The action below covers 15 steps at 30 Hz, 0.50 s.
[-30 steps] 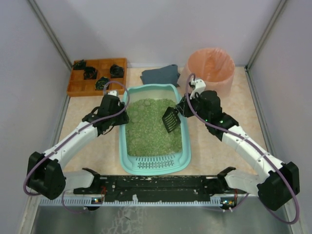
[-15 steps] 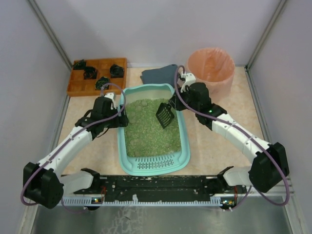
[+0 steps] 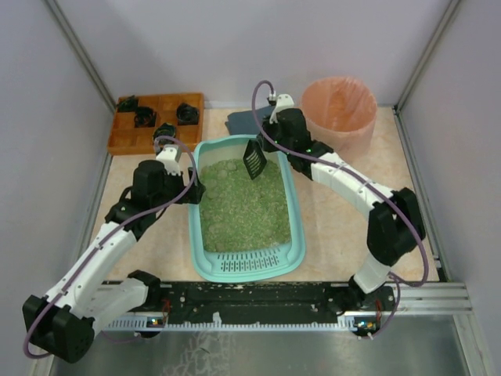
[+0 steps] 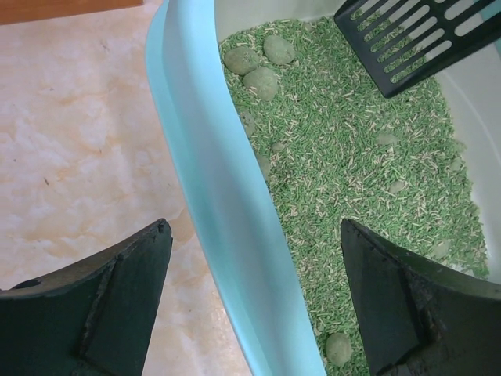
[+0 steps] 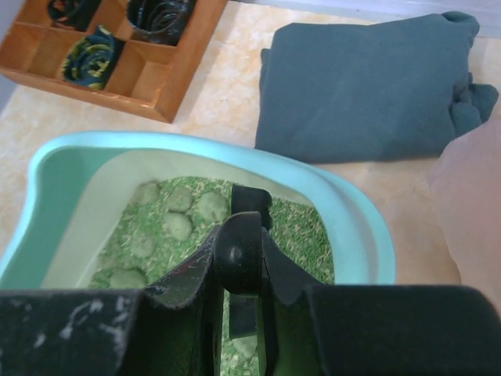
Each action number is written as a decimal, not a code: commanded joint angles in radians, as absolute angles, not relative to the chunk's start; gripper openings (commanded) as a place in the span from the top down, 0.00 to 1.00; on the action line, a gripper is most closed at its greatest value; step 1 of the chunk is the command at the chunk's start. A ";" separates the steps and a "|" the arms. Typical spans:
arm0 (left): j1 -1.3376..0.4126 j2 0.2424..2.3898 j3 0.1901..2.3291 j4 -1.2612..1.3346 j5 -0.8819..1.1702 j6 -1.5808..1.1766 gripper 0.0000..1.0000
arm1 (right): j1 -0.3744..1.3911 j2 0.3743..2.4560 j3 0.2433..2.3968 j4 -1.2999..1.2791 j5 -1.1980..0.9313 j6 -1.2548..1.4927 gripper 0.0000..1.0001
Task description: Clean the litter box
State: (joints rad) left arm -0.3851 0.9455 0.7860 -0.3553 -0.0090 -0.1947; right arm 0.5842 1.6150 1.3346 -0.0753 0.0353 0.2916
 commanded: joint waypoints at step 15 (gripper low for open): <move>-0.378 0.901 0.762 -0.314 -0.051 -0.151 0.10 | 0.677 1.838 1.441 0.085 0.244 0.246 1.00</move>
